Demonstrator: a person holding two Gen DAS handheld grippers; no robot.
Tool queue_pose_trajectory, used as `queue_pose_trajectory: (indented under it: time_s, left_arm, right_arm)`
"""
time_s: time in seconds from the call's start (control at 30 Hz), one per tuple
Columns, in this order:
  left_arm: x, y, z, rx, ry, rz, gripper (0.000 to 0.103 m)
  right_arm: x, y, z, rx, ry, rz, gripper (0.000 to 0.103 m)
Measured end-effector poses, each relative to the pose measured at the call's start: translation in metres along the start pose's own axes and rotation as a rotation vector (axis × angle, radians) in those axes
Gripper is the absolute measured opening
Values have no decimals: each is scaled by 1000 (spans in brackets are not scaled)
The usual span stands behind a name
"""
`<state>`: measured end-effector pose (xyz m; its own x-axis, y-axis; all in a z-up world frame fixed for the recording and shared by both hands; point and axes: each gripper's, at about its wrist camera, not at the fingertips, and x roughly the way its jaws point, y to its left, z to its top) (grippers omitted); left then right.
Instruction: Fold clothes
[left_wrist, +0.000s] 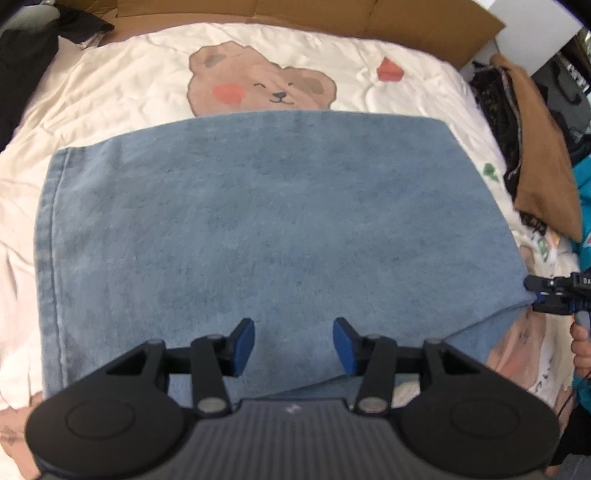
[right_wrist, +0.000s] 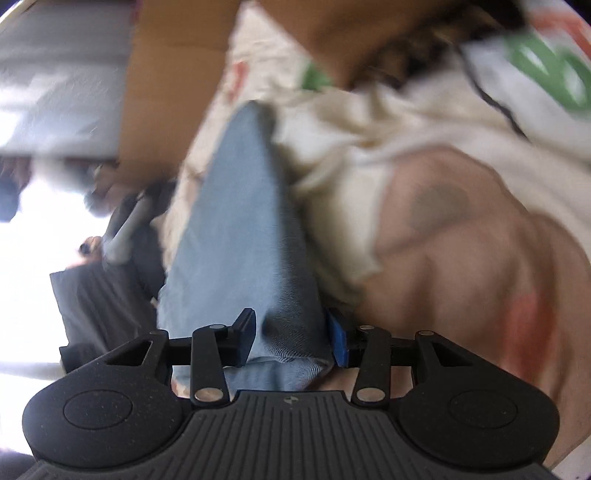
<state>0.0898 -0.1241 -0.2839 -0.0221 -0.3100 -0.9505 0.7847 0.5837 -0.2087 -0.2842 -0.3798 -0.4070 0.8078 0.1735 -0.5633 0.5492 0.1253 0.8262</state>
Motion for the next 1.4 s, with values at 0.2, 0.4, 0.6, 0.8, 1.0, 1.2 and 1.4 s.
queue_pose_trajectory:
  time_s: [0.2,0.4,0.6,0.8,1.0,1.2,1.4]
  left_arm:
    - [-7,-2,19,-37,-9,-39,59]
    - [2,-2,25,-63,4,-24,63]
    - [11,7,19,-61,-2,-27,65]
    - [16,22,12,-116,-27,-53,68]
    - [16,27,10,-127,-31,-62,68]
    - [15,22,12,-92,-38,-62,71]
    - [16,15,18,-74,-37,-79,71]
  right_arm:
    - [10,-5,1,29,-38,27,47]
    - [10,4,3,35,-12,136,48]
    - [19,5,1,67,0,121,48]
    - [32,11,12,52,25,62,48]
    - [47,25,20,-25,71,2,23]
    - [36,32,15,-75,72,42,14]
    - [28,37,17,-94,83,51,13]
